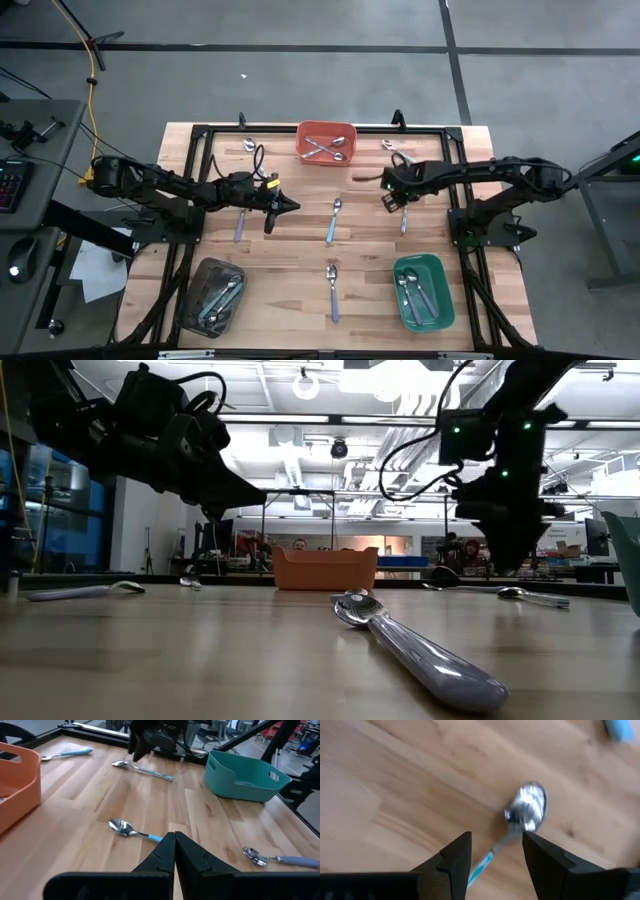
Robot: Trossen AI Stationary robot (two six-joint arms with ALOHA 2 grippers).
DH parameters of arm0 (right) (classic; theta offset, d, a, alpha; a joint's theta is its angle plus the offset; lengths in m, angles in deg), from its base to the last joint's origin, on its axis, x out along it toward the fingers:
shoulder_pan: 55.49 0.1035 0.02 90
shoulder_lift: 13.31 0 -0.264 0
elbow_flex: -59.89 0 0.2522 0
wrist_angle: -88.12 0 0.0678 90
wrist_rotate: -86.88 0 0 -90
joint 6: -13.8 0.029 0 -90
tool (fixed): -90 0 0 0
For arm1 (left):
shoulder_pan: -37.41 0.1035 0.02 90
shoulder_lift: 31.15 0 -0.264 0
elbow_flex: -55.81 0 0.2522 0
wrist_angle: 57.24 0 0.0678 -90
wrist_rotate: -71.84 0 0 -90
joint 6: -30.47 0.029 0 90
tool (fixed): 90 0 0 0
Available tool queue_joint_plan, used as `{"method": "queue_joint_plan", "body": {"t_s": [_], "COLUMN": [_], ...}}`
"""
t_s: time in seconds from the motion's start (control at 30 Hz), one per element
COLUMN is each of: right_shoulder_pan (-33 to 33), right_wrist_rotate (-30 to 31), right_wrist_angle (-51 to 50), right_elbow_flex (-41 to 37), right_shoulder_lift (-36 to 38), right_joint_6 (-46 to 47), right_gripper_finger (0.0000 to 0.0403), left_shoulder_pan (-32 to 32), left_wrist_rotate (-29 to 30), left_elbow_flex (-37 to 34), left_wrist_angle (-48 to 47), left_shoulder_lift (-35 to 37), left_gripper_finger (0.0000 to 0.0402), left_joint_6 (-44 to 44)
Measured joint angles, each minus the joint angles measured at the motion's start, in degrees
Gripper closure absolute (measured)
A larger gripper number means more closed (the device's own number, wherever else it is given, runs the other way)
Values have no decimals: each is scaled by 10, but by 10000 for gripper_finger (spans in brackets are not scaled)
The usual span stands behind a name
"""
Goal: Sort silverware by color (type)
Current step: Put the middle right blue and white spoon into the orange bin
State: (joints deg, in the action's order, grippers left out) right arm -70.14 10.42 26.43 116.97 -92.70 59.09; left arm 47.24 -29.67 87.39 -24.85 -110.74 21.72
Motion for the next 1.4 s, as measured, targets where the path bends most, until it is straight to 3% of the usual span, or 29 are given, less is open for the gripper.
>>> {"method": "queue_joint_plan", "body": {"t_s": [0.2, 0.43, 0.6, 0.8, 1.17, 1.4], "right_shoulder_pan": [60, 62, 55, 53, 52, 53], "right_wrist_rotate": [36, 78, 88, 106, 79, 45], "right_wrist_angle": [27, 118, 198, 245, 343, 347], "right_elbow_flex": [-43, -110, -146, -167, -164, -92], "right_shoulder_lift": [0, 0, 3, 3, -1, 0], "right_joint_6": [144, 207, 204, 204, 110, 18], "right_gripper_finger": [240, 242, 272, 322, 388, 400], "left_shoulder_pan": [-2, -2, -2, -1, -1, -1], "left_wrist_rotate": [0, 1, 12, 72, 74, 74], "left_elbow_flex": [0, 0, -6, -37, -97, -114], "left_wrist_angle": [0, 0, 1, 7, 91, 111], "left_shoulder_lift": [0, 0, 0, 0, 0, 0], "left_gripper_finger": [401, 401, 401, 401, 401, 401], "left_joint_6": [10, 14, 7, 1, -37, -46]}}
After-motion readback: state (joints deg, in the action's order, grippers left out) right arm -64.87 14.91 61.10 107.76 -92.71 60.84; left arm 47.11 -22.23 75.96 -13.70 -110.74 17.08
